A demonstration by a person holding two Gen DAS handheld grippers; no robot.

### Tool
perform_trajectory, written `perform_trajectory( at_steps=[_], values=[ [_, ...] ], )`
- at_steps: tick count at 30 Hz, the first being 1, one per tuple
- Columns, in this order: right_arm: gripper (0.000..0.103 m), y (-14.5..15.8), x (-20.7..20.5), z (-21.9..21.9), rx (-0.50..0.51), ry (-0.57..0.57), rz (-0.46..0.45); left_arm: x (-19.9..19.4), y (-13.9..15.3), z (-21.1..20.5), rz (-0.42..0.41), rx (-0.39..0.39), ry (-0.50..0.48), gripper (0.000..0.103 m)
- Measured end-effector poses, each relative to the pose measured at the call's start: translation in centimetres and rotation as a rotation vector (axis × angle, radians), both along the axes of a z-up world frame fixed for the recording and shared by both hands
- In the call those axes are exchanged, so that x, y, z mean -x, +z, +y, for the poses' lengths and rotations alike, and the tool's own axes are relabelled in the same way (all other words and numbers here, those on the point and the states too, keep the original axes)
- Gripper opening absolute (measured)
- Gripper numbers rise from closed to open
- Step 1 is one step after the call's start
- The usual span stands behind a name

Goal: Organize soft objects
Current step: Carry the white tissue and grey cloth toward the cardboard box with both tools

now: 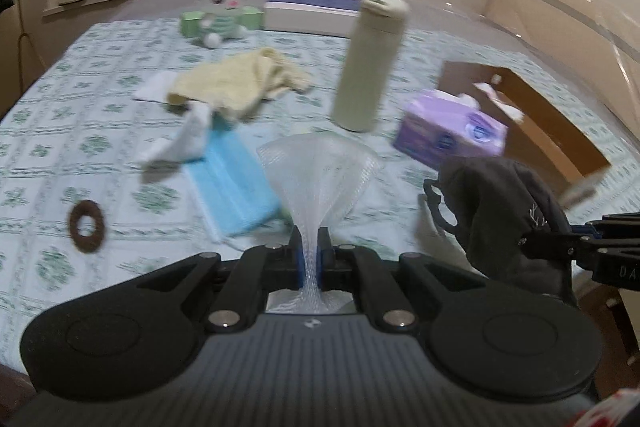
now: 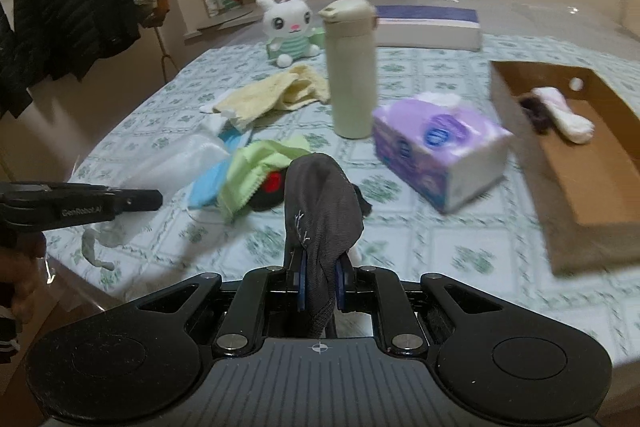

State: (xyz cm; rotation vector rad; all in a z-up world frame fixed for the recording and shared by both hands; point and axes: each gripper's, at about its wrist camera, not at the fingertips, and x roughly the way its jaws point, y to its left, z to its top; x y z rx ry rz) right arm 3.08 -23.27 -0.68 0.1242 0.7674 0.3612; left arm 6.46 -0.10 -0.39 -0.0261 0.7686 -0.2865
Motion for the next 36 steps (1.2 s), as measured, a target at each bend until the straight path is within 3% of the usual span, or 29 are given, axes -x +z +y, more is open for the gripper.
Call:
perform_trajectory(
  at_steps=[12,21,29,36],
  values=[
    [0.014,1.3,6.6,-9.2,0.024,-0.186,-0.005,1.6,0.5,-10.8,-0.003,-0.006,-0.229,0.004],
    [0.014,3.2,9.5,-16.4,0.029,-0.336,-0.042,0.7,2.0,-19.0,-0.027,0.011,-0.375,0.004],
    [0.013,6.4,7.9,-21.4,0.033,-0.394,-0.137,-2.1,3.2,-25.1,-0.046,0.025,-0.433,0.004],
    [0.013,7.7,2.8,-24.3,0.035,-0.378,-0.2,-6.1,3.0,-29.1,-0.034,0.046,-0.411,0.004]
  ],
)
